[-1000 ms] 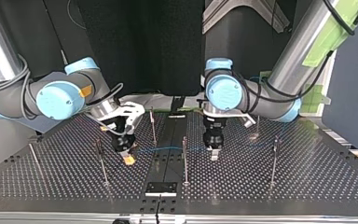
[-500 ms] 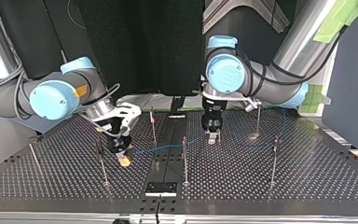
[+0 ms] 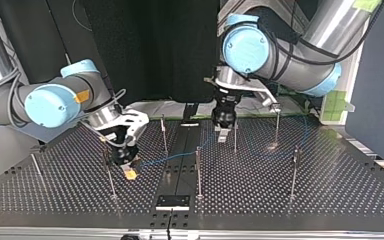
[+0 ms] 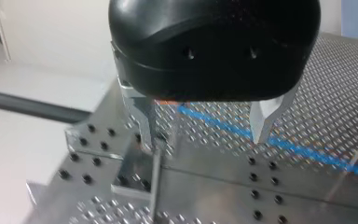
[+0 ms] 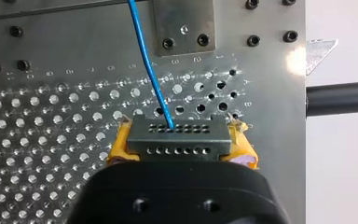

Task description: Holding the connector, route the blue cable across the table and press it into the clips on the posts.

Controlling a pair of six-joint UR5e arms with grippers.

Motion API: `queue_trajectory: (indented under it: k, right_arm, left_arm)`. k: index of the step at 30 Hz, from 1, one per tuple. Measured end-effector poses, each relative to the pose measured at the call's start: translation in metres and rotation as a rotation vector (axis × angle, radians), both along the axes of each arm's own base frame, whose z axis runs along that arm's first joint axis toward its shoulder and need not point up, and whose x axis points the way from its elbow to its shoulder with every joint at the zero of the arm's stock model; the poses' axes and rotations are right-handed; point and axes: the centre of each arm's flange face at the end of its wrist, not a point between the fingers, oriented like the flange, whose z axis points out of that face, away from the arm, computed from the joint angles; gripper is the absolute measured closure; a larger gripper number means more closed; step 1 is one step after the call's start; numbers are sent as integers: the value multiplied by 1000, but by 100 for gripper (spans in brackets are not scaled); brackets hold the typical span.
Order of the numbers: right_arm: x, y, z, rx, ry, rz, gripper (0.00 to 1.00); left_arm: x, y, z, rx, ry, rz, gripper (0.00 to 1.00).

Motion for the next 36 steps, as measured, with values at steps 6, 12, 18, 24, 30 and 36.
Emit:
queue_trajectory:
  k: [6,12,18,24,30,36]
  right_arm:
    - [-2,-1,0,3,1,-6,100]
    - [-10,-6,-6,12,9,-39,100]
    - [-14,-8,-10,16,17,-52,100]
    - [-14,-8,-11,15,17,-53,100]
    - [-14,-9,-11,15,17,-53,100]
    - [-14,-8,-11,16,17,-52,100]
  left_arm:
    - [-16,-12,19,-18,-48,-35,0]
    - [-23,-31,30,-60,-97,-47,0]
    - [-24,-52,31,-44,-97,-48,0]
    - [-30,-77,38,-33,-94,-67,0]
    - [-39,-99,49,-32,-100,-107,0]
    - [-39,-119,45,1,-83,-114,0]
